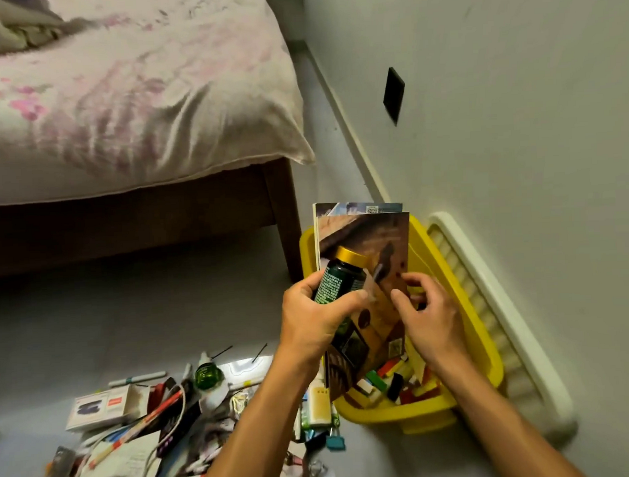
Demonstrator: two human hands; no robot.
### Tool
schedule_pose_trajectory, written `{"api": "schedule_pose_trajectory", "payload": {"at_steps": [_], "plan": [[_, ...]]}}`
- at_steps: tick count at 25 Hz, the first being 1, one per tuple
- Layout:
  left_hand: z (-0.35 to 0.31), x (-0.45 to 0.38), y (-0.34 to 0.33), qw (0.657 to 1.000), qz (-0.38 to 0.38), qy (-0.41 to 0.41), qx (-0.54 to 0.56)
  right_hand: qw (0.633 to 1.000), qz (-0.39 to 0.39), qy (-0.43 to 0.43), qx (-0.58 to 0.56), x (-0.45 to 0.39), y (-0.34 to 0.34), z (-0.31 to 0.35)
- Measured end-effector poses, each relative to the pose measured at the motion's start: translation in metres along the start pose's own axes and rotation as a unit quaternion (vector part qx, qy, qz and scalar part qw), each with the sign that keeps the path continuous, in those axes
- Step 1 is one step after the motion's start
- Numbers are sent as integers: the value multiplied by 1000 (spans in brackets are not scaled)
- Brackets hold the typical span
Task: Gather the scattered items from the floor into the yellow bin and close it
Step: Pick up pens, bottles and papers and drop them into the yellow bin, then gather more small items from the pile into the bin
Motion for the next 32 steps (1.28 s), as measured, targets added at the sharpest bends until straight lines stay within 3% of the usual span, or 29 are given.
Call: {"api": "schedule_pose_trajectory", "payload": {"at_steps": [2, 4, 5, 7, 9, 10, 12, 15, 17, 20, 24, 28, 32], "plan": [[-3, -3, 1, 1000, 12, -13, 14, 999, 21, -5, -40, -3, -12, 0], [-4, -7, 3, 998, 10, -13, 58, 990, 49, -79, -109, -13, -17, -10], [-4, -8, 7, 996, 5, -8, 92, 969, 83, -145, -183, -16, -19, -20], [-4, -10, 13, 986, 5, 2, 168, 884, 193, -261, -337, -14, -24, -37], [-6, -11, 14, 981, 15, 17, 192, 849, 278, -274, -358, -8, -20, -40], [-6, -14, 14, 982, 8, 35, 187, 863, 275, -253, -340, -9, -16, -41], [0, -23, 15, 980, -46, 93, 172, 920, 182, -178, -297, -19, 1, -38], [28, -28, 14, 971, -120, 180, 104, 996, 29, -11, -85, -29, 41, -8], [54, -21, -3, 971, -106, 213, 19, 997, -34, 49, 51, -27, 63, 7], [86, -8, -28, 963, -98, 246, -55, 989, -78, 79, 102, -23, 78, 17], [101, -1, -25, 965, -99, 211, -116, 994, -46, 56, 79, -17, 68, 5], [87, 6, 2, 975, -148, 135, -94, 996, 35, -82, 13, -11, 36, -29], [93, 15, 36, 971, -183, 121, -96, 975, 158, -139, 65, 6, -8, -33]]}}
Point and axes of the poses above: each hand's wrist, its own x-axis away from the middle knuckle, its own y-axis out of the back of the hand, z = x × y, the point moved 5 cm from there along -x, towards the middle knuckle, and after that the axes turned 2 degrees about -x, right-handed, at the moved point
